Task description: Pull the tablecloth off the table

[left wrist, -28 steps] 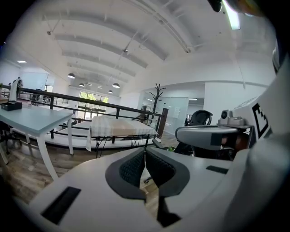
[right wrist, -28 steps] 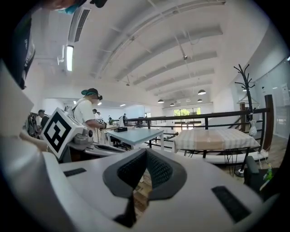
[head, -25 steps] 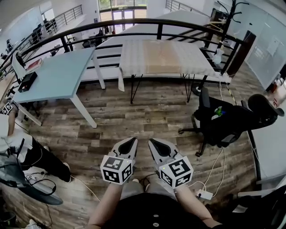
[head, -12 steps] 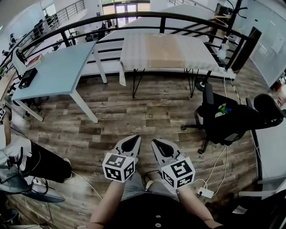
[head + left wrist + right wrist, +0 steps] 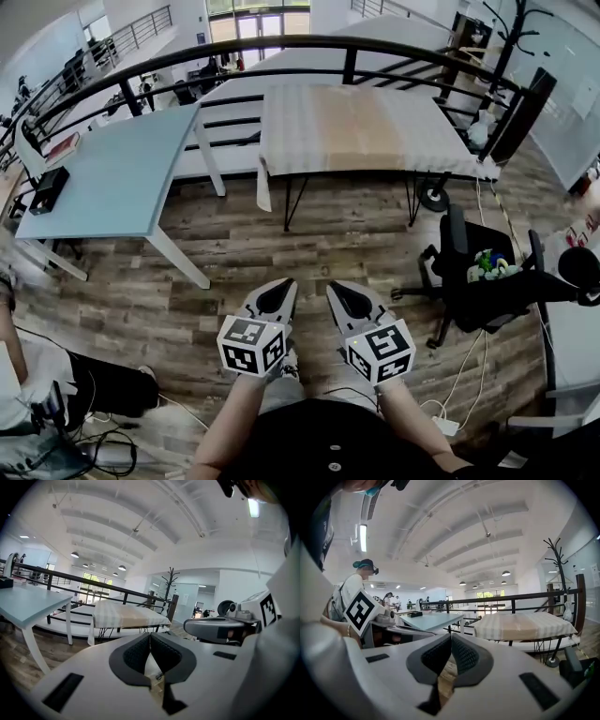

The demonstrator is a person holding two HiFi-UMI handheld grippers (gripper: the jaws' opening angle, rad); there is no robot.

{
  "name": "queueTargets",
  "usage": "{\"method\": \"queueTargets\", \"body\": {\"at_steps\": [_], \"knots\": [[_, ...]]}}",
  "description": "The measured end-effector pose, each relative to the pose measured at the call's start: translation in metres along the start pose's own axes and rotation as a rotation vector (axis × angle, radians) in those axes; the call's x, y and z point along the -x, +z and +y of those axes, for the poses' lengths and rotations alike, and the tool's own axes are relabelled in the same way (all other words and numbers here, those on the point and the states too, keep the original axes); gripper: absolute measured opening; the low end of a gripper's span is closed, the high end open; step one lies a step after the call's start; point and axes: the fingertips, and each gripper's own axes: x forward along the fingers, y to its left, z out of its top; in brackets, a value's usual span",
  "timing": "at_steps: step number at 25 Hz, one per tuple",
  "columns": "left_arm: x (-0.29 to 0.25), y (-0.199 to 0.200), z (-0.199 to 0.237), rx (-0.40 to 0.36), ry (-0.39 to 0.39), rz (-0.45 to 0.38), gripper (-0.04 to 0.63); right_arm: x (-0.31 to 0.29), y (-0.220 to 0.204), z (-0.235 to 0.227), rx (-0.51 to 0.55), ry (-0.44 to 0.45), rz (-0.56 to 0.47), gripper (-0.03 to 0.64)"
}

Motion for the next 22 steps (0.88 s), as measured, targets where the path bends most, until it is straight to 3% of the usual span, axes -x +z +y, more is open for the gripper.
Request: {"method": "queueTargets", "body": {"at_steps": [7, 11, 15, 22], "knots": [[-0.039, 0.044, 0.088, -0.012, -0.02, 0.004, 0.018, -0.099, 0.033, -0.02, -0.047, -0.023, -0.022, 0.028], [-0.055, 0.047, 0.115, -0.019, -0.036, 0.026, 0.018, -0.134, 0.038, -0.023, -0.085, -0.017, -0.022, 0.028], [-0.068, 0.043, 0.138, 0.028, -0.047, 0.052, 0.018, -0.161, 0.037, -0.028, -0.086, -0.019, 0.01, 0.028], [-0.096, 0.048, 0.182, 0.061, -0.021, 0.083, 0.018, -0.207, 0.037, -0.054, -0.105, -0.027, 0.05, 0.028]]}}
